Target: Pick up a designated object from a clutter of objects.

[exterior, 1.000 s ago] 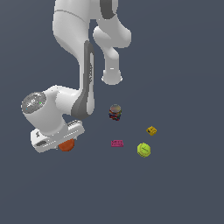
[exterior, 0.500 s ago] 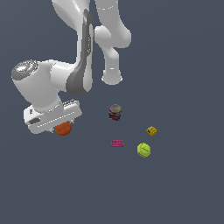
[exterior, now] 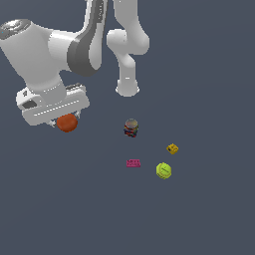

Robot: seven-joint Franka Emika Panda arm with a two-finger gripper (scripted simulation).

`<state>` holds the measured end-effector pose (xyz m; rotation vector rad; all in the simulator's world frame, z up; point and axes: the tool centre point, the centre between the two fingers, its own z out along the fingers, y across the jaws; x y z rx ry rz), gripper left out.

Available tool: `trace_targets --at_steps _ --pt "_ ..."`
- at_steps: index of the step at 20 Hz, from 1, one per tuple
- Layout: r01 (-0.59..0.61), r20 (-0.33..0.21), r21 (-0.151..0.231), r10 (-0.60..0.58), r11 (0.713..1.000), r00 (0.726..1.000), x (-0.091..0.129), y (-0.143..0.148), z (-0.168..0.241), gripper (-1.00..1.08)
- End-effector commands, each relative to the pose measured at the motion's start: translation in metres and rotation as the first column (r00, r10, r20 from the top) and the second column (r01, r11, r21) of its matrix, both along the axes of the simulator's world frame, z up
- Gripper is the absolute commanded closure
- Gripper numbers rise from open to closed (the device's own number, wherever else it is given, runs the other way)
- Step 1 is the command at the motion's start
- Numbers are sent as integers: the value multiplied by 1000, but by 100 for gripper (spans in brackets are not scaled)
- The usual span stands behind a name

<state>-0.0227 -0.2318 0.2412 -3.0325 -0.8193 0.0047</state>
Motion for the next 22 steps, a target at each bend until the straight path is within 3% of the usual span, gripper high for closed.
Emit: trace_targets --at_steps 1,12,22 --pt "0 3 0 0 1000 1000 -14 -2 23 108" --pt "-1 4 2 1 1000 1000 -62 -9 101 108" --pt "0 4 1 0 1000 1000 -76 -12 126 108"
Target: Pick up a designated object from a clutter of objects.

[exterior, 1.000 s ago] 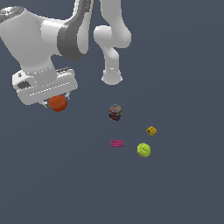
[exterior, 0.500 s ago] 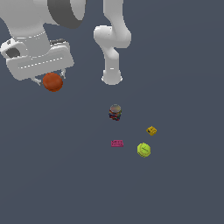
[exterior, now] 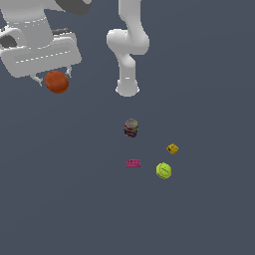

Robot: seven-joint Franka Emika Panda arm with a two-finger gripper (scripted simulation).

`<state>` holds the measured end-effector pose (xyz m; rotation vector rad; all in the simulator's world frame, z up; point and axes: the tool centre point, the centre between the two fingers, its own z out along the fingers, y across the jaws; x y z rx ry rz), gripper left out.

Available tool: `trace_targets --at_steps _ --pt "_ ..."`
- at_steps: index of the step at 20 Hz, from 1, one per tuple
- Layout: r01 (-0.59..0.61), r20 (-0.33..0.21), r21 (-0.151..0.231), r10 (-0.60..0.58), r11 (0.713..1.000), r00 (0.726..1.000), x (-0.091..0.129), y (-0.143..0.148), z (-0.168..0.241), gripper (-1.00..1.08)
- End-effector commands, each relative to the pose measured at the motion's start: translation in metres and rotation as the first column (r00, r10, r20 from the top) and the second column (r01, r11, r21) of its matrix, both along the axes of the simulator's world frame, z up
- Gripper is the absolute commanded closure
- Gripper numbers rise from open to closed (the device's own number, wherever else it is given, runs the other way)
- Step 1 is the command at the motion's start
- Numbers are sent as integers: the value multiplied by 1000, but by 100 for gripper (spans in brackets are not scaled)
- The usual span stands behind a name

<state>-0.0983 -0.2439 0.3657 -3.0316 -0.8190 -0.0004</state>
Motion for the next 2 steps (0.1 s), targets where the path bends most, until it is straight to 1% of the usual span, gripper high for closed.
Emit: trace_targets --at_steps 1,2 --pt "0 0 -1 0 1000 1000 0 -1 2 108" --pt "0 0 -1 0 1000 1000 0 -1 1 108"
